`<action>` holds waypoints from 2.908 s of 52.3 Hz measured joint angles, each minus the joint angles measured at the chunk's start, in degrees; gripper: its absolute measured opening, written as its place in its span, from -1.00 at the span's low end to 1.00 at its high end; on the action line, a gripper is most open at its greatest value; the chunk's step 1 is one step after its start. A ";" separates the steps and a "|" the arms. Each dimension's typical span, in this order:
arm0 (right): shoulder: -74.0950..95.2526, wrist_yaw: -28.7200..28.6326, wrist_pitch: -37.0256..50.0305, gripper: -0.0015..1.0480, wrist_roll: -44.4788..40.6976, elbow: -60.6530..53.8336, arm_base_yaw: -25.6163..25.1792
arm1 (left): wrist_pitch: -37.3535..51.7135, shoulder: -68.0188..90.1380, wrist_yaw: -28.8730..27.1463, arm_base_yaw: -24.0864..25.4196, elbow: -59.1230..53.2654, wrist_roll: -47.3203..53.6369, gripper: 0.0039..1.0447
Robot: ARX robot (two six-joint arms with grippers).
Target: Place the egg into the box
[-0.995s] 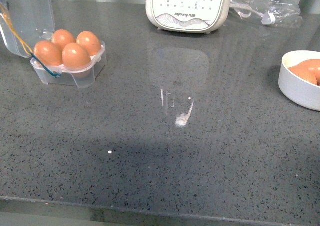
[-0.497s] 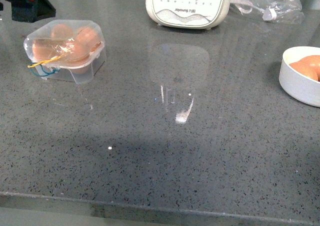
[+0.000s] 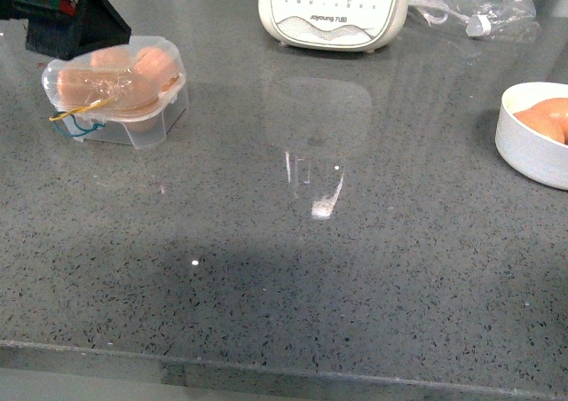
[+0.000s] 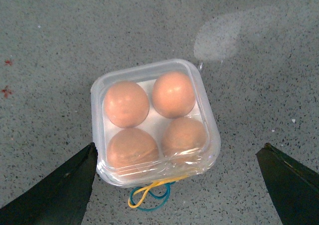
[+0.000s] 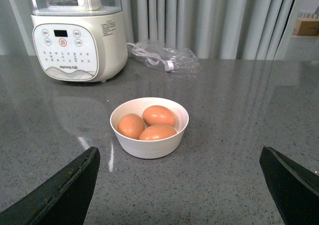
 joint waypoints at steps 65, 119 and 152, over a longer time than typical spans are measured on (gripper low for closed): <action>0.00 -0.02 0.00 0.86 0.00 0.00 0.00 | -1.81 -41.46 9.64 24.85 -20.46 5.35 0.59; 0.00 -0.02 0.00 0.86 0.00 0.00 0.00 | 11.74 -66.71 -7.89 6.23 -49.29 -12.33 -0.94; 0.00 -0.02 0.00 0.86 0.00 0.00 0.00 | -0.70 -82.60 -7.93 6.23 -51.17 -12.48 -0.94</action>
